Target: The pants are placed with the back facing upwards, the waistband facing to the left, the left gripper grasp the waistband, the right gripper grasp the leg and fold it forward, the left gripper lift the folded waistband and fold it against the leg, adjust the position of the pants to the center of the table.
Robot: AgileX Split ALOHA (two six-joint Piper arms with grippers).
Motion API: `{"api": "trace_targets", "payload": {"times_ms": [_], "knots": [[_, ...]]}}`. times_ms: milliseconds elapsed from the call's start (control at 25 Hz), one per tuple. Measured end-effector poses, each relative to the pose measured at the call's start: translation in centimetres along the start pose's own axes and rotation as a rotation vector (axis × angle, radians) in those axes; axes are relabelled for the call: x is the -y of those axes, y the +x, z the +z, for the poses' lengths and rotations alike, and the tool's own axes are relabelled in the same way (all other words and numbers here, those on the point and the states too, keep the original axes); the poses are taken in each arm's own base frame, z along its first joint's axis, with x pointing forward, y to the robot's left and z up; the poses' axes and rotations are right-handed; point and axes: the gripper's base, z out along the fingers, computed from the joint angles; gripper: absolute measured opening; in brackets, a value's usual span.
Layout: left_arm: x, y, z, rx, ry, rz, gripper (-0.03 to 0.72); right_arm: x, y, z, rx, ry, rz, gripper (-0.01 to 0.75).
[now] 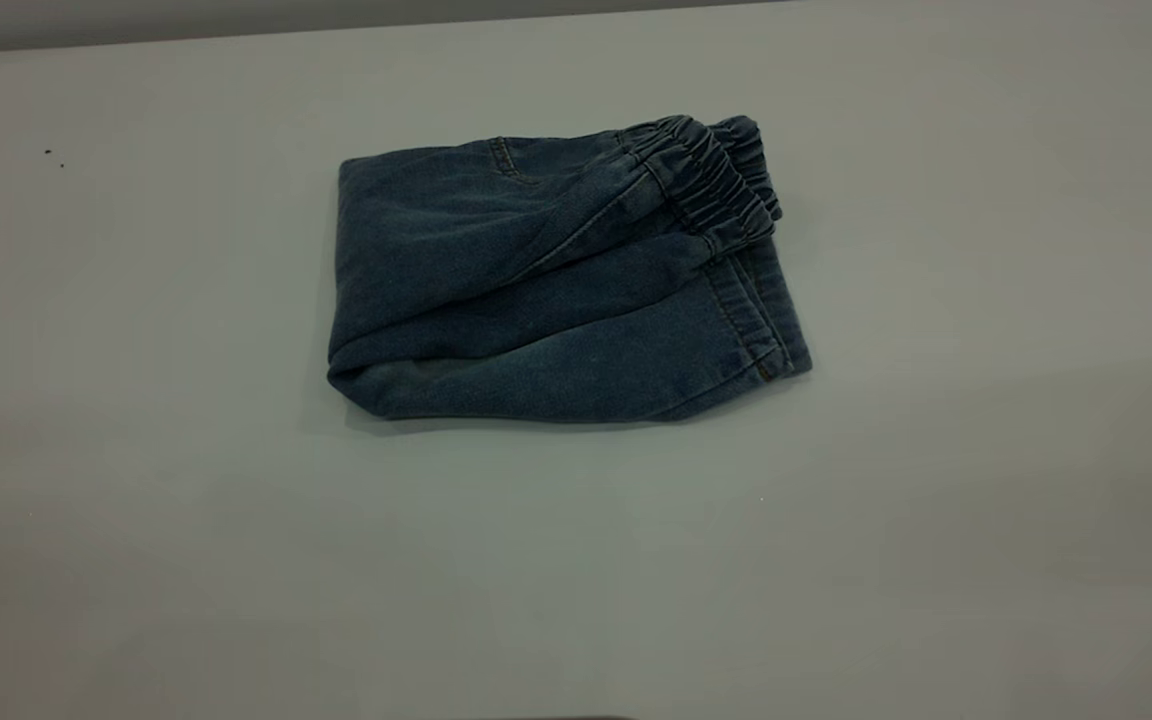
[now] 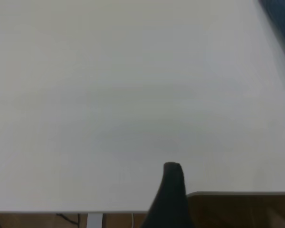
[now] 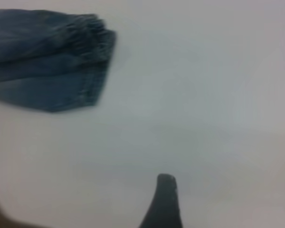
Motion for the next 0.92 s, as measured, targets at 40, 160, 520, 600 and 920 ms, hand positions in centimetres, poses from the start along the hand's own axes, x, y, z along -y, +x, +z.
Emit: {"api": "trace_targets", "payload": {"times_ms": [40,160,520,600,920], "knots": [[0.0,0.0,0.0,0.0,0.0,0.0,0.584,0.24,0.01,0.0,-0.001,0.026,0.0,0.549],[0.0,0.0,0.0,0.0,0.0,0.0,0.584,0.65,0.16,0.22,-0.006,0.068,0.046,0.549],[0.0,0.0,0.0,0.0,0.0,0.0,0.584,0.79,0.23,0.34,-0.004,0.081,0.153,0.549],[0.0,0.0,0.0,0.0,0.0,0.001,0.584,0.79,0.22,0.34,-0.003,0.081,0.153,0.549],[0.0,0.0,0.0,0.0,0.0,0.001,0.584,0.78,0.22,0.34,-0.003,0.08,0.153,0.549]]}}
